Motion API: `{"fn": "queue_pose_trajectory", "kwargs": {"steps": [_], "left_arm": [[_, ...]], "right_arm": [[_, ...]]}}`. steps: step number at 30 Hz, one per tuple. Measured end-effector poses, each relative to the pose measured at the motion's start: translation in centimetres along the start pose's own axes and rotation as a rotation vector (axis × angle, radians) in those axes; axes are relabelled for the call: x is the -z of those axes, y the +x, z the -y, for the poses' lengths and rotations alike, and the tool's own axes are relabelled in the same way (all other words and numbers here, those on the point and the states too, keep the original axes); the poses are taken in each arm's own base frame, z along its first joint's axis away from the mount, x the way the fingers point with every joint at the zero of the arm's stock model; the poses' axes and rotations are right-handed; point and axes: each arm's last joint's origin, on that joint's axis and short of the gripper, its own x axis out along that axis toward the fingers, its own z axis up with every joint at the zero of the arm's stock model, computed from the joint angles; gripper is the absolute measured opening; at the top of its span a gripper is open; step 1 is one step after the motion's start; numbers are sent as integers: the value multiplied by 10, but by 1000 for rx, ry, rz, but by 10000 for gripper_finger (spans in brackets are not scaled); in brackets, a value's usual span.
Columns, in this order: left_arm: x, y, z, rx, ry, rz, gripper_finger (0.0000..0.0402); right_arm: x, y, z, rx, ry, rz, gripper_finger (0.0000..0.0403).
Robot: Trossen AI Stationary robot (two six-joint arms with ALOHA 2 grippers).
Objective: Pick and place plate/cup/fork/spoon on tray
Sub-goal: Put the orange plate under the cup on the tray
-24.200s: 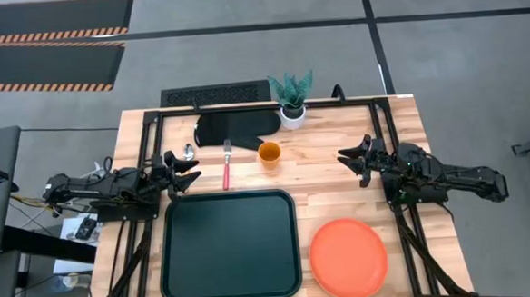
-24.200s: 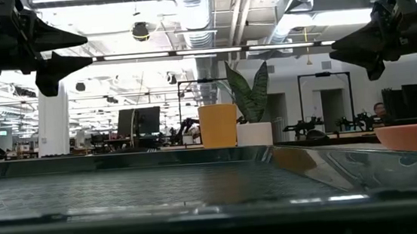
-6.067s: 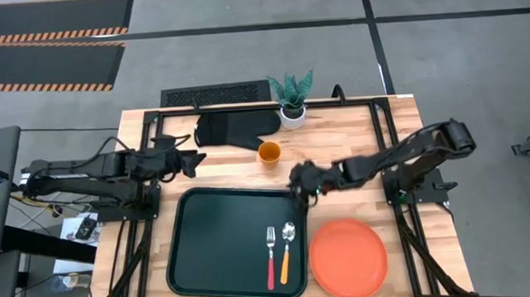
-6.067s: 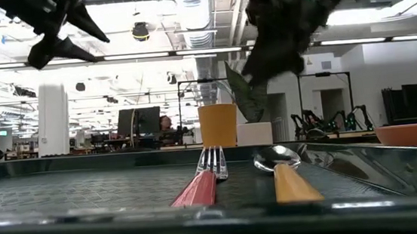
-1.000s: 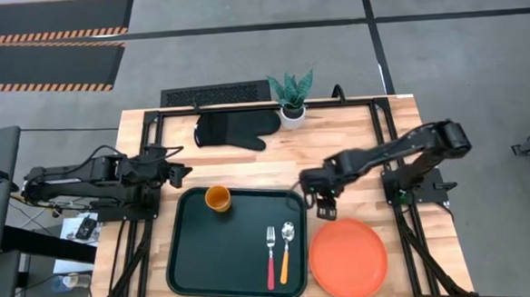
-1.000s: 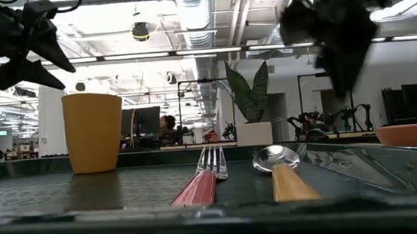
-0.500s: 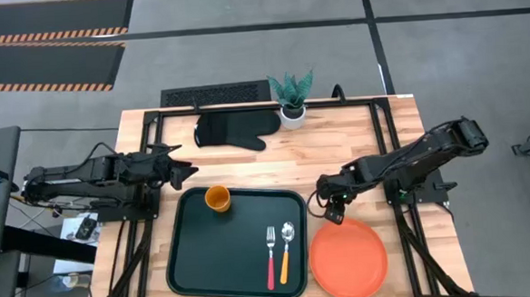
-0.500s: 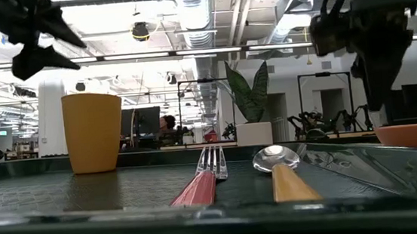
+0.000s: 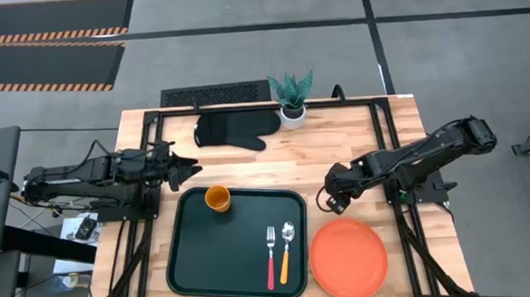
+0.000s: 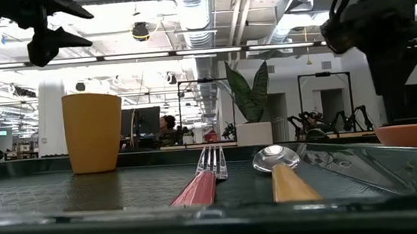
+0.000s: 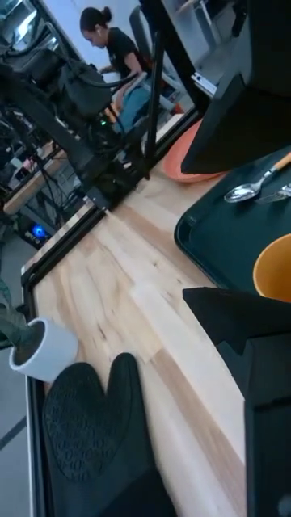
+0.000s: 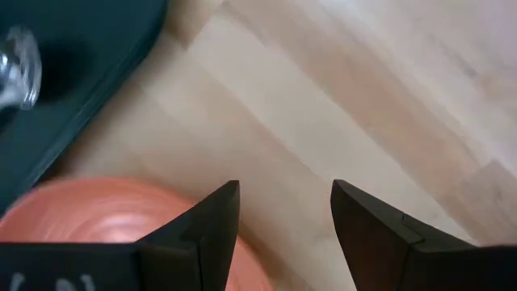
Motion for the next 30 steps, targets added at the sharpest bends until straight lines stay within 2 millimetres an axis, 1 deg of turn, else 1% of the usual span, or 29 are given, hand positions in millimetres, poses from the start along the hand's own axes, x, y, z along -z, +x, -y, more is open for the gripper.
{"fn": "queue_pose_trajectory", "kwargs": {"steps": [5,9,16,19,23,30], "left_arm": [[0,0,2,35,-5,-16,224],[-3,0,7,114,-23,-12,224],[-12,-2,16,223,-85,60,224],[-16,-3,19,255,-89,106,224],[-21,-4,21,253,-82,173,224],[-22,-4,20,221,-162,201,224]], "right_arm": [[9,-2,1,64,38,31,220],[23,-2,-3,85,6,19,220],[45,10,-7,57,-61,-14,227],[49,9,-9,42,-77,-27,237],[53,3,-7,13,-96,-39,250],[53,-6,3,38,-152,-39,253]]}}
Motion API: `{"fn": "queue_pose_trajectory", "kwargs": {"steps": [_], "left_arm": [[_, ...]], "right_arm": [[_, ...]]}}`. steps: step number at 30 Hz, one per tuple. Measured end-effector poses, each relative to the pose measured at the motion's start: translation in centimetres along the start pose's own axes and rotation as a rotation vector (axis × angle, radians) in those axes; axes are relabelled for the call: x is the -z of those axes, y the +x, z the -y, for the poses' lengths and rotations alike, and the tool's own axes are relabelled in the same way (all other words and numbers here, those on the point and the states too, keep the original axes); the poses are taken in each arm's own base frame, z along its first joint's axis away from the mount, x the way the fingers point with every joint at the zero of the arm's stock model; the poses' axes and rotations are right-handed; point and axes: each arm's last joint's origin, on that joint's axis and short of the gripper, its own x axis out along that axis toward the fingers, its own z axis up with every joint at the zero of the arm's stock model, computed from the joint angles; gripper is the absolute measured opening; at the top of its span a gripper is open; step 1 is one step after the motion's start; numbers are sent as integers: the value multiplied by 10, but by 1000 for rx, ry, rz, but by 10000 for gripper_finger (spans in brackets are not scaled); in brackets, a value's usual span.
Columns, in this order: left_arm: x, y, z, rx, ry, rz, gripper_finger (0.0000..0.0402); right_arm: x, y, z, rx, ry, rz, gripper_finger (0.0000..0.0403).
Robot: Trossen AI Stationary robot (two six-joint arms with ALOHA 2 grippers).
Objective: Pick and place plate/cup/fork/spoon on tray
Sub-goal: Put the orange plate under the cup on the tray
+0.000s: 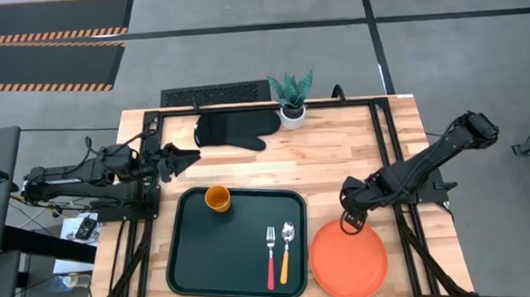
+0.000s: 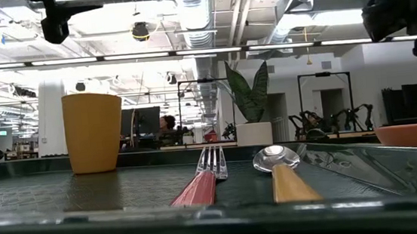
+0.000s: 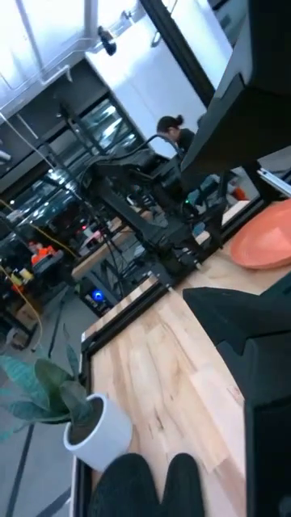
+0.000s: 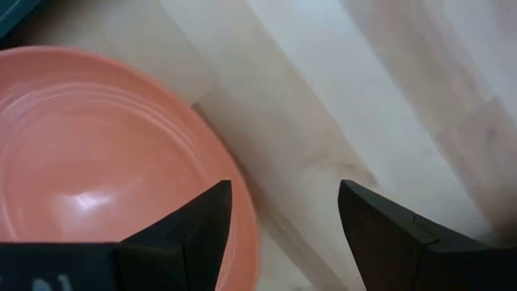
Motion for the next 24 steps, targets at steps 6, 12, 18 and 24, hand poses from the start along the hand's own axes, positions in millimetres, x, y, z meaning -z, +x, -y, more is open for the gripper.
{"fn": "queue_pose_trajectory", "kwargs": {"steps": [6,12,18,24], "left_arm": [[0,0,0,-1,-22,4,224],[-2,0,2,13,-26,22,224],[-3,0,2,-5,4,55,224],[-2,0,2,13,2,34,224]], "right_arm": [[-3,3,4,27,-56,12,253],[-3,4,5,30,-103,13,253],[-8,4,6,19,-128,22,253],[-9,10,4,25,-168,15,253]]}}
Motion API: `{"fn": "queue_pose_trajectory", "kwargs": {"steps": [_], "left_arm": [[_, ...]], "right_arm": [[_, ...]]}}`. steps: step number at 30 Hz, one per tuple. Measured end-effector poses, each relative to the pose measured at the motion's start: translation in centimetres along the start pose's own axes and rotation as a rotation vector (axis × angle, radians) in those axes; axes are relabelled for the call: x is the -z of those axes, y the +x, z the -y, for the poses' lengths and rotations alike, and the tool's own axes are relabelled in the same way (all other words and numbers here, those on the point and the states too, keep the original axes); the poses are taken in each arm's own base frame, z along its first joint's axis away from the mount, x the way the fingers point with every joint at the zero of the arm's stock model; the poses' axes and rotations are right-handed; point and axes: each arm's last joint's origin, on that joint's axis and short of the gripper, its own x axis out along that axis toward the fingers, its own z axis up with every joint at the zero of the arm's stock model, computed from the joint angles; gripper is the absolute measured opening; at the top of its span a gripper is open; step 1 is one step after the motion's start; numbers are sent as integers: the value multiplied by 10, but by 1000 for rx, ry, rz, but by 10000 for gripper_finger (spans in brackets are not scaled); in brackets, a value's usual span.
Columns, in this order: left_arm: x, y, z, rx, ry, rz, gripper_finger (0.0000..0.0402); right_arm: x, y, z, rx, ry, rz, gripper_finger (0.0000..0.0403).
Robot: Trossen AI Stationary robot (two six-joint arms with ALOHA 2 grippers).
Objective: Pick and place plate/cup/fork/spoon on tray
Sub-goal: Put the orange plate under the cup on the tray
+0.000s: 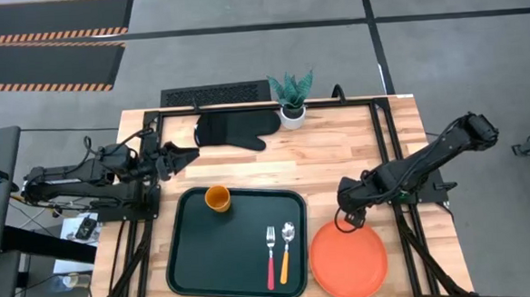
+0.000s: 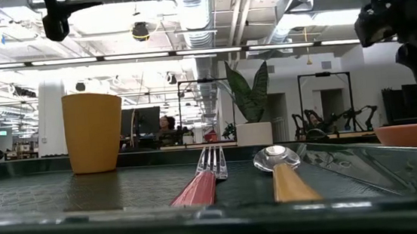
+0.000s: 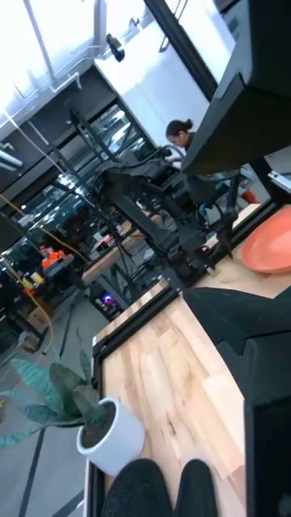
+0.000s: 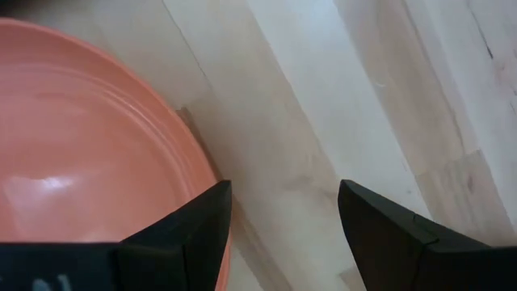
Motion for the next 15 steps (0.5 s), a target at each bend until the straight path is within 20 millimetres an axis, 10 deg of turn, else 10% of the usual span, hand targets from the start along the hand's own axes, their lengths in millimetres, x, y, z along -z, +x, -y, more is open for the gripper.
{"fn": "queue_pose_trajectory", "kwargs": {"steps": [15], "left_arm": [[0,0,0,7,-8,-12,224]], "right_arm": [[7,37,2,-59,-8,-34,253]]}}
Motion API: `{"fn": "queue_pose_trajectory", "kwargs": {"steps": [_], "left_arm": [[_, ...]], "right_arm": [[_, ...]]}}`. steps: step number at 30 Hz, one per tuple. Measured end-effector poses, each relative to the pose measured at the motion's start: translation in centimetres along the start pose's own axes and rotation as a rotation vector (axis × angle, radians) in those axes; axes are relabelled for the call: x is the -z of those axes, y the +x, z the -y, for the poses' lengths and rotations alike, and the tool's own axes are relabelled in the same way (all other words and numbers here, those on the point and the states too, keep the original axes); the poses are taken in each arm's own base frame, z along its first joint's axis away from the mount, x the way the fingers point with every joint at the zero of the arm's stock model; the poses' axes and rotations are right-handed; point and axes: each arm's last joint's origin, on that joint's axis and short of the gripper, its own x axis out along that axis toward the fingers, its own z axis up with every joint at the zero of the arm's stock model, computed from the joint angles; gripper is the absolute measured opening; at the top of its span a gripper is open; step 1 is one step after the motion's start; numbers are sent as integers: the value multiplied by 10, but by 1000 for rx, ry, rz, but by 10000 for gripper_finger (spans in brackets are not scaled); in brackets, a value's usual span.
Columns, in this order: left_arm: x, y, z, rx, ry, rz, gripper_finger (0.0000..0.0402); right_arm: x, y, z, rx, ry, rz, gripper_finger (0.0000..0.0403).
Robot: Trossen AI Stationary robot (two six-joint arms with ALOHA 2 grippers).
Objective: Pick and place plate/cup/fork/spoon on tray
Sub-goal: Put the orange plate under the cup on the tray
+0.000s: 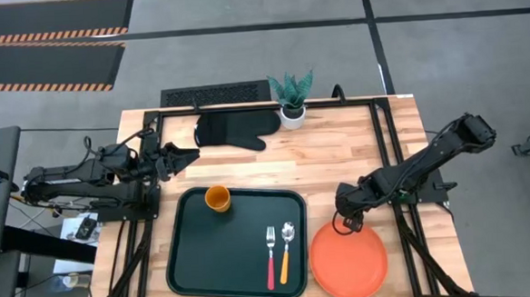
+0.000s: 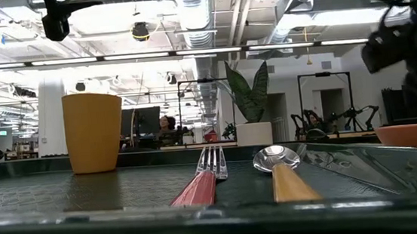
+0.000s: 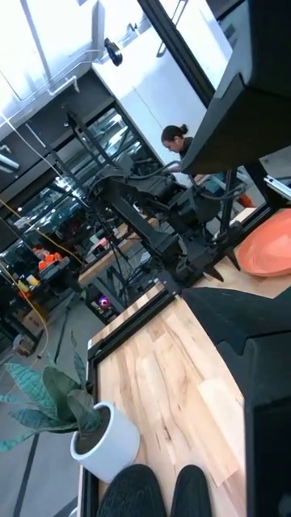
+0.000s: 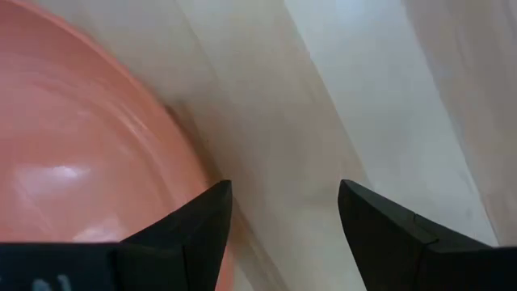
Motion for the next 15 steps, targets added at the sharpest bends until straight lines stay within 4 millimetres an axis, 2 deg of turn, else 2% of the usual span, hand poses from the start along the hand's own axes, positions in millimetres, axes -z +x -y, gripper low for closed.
{"fn": "queue_pose_trajectory", "kwargs": {"steps": [8,15], "left_arm": [[1,0,-1,-11,4,-10,224],[1,0,-1,-15,4,-8,224]], "right_arm": [[5,12,4,-33,0,-6,251],[2,9,7,-45,19,11,249]]}}
